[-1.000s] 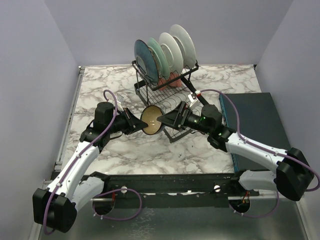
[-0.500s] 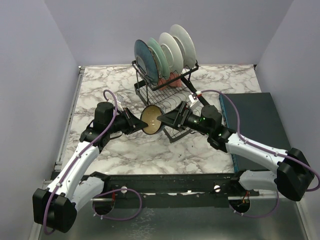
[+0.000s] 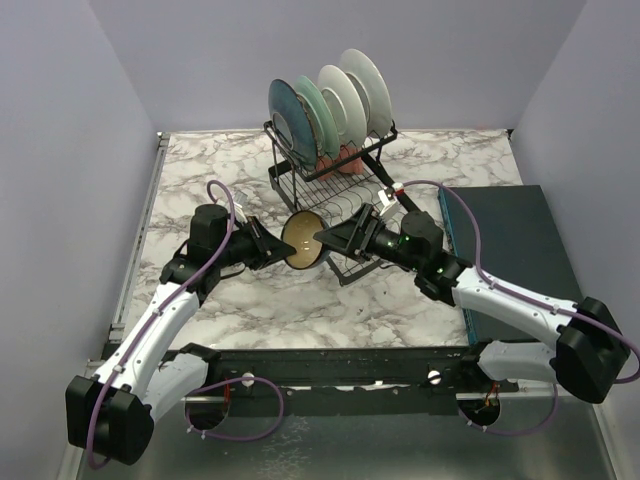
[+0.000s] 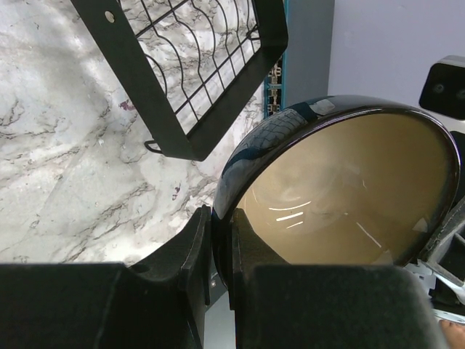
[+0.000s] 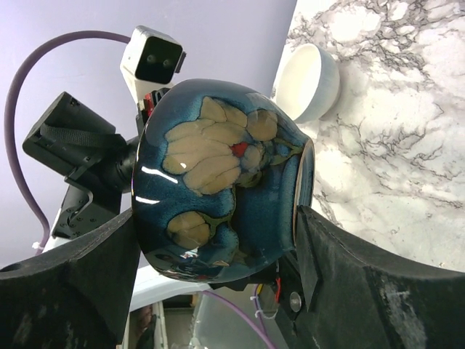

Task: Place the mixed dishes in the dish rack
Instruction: Insert the bowl into the dish rack.

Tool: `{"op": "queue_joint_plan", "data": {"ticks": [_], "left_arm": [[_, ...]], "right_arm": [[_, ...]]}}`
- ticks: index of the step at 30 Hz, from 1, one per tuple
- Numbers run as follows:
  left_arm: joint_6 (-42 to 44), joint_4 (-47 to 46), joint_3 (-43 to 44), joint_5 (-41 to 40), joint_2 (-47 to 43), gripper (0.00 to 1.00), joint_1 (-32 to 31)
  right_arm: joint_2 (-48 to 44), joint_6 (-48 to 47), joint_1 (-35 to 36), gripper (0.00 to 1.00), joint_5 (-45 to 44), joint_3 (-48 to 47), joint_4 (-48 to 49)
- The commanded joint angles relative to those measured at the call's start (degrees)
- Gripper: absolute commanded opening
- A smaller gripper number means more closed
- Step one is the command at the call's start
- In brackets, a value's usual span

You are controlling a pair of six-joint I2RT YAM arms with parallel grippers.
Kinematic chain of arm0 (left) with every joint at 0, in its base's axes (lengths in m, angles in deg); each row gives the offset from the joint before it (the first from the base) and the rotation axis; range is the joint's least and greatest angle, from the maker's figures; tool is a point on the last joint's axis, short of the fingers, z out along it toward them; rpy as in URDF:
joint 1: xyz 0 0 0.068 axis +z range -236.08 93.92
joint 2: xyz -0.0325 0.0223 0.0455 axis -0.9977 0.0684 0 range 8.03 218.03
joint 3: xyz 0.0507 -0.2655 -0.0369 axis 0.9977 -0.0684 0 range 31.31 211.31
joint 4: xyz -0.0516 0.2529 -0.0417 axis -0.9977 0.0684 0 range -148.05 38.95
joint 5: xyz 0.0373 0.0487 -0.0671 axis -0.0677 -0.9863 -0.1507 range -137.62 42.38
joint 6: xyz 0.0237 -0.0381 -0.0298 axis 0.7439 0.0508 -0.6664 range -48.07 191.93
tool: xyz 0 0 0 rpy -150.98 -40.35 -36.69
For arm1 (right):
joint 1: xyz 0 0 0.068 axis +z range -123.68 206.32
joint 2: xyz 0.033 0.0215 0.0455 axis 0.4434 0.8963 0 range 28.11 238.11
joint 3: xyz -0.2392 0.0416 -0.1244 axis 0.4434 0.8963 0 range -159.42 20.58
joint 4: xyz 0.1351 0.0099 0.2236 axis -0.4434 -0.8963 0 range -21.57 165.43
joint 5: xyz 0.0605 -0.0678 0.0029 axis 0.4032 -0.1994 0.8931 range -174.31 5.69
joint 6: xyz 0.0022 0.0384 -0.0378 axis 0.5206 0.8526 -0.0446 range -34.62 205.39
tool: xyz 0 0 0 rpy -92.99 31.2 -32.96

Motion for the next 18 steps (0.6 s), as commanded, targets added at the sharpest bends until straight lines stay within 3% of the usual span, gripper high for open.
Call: {"op": "queue_joint_plan", "data": {"ticks": [1, 7, 18], "left_arm": [[0.2, -3.6, 0.3, 1.6, -0.5, 0.20, -0.3], [1.3, -2.8, 1.2, 1.0, -0.3, 0.39, -0.3], [3.8, -0.4, 2.0, -0.6, 0.3, 0.46, -0.3]], "right_arm": [[-1.4, -3.7, 0.4, 0.48, -4.6, -2.9, -4.8], [-2.6, -6.1, 0.4, 0.43, -6.6, -3.4, -7.4], [-4.0, -9.8, 0.3, 0.41, -10.0, -4.9, -11.1]]}}
